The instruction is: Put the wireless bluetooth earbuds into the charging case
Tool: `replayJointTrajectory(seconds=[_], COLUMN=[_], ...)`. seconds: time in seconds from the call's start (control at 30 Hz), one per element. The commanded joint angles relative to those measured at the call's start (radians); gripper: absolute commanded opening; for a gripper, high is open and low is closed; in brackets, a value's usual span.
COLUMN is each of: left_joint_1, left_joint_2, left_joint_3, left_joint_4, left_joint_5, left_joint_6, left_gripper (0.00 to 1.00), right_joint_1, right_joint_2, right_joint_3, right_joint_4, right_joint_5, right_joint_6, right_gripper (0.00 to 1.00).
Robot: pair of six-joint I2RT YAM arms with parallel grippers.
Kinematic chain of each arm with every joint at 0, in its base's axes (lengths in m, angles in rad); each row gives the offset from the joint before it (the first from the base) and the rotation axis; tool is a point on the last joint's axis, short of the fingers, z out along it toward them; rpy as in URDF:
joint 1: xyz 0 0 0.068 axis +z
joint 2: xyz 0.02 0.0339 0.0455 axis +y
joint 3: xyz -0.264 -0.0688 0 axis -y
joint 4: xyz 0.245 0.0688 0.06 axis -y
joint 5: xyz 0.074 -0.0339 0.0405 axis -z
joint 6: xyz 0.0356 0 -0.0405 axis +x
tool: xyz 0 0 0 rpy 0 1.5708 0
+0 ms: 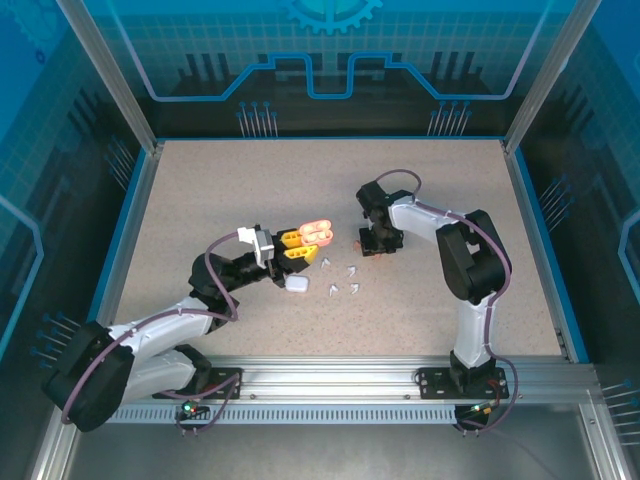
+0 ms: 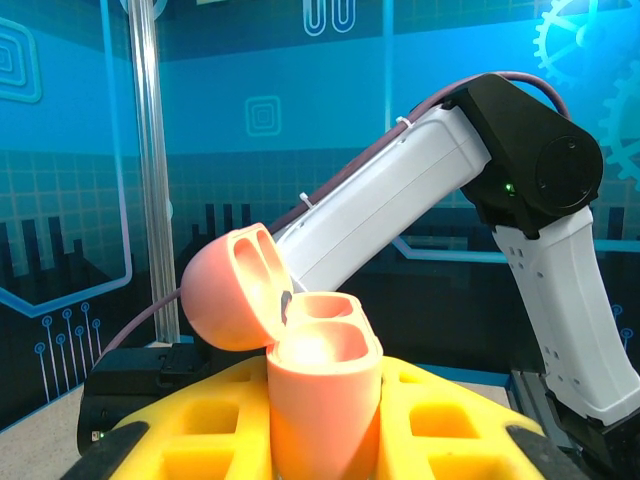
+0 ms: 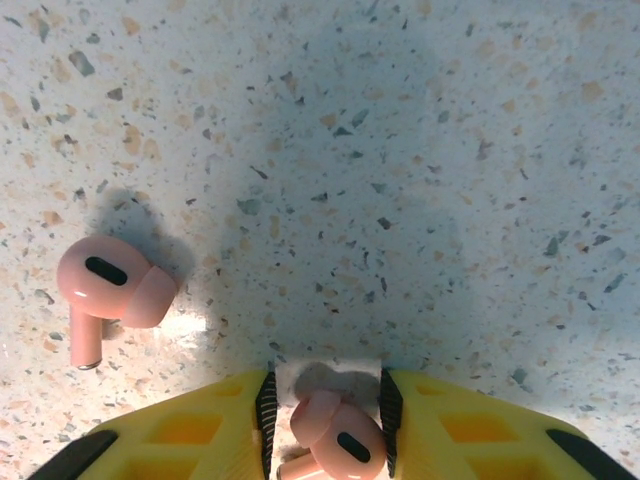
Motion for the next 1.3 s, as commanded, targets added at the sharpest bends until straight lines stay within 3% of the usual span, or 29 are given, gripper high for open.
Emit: replayJointTrajectory(seconds=[0.0,0.43,0.73,1.0,1.27], left_joint_1=[-0.007,-0.006,-0.005,-0.007,-0.007], left_joint_2=[-0.020,-0.021,-0.019,0.000,0.061], left_joint_3=[-0.009,-0.007,-0.013,-0.020,-0.014], left_joint_4=[0.007,-0.003,-0.035,-0.069,-0.041], left_joint_5=[-0.015,-0.019,-0.029,-0.041,-0.028], left_joint_6=[0.030,0.030,0.031,0.000,-0.050], left_gripper=[0.00,0.00,0.00,0.00,0.00], right_joint_1=[0.018,0.018,0.020,0.038,0.138], right_joint_2=[0.001,-0.017,-0.132,-0.333,-0.609], right_joint_3=[-0.011,-0.032,-0.082,-0.116,-0.153], right_joint_4=[-0.052,-0.046,0.013,0.037,0.087], right_joint_5=[-0.001,-0.010,-0.002,0.016,0.031], right_joint_6=[-0.006,-0.027,-0.062,-0.164,-0.418], right_gripper=[0.35,0.27,0.26,0.25,0.25])
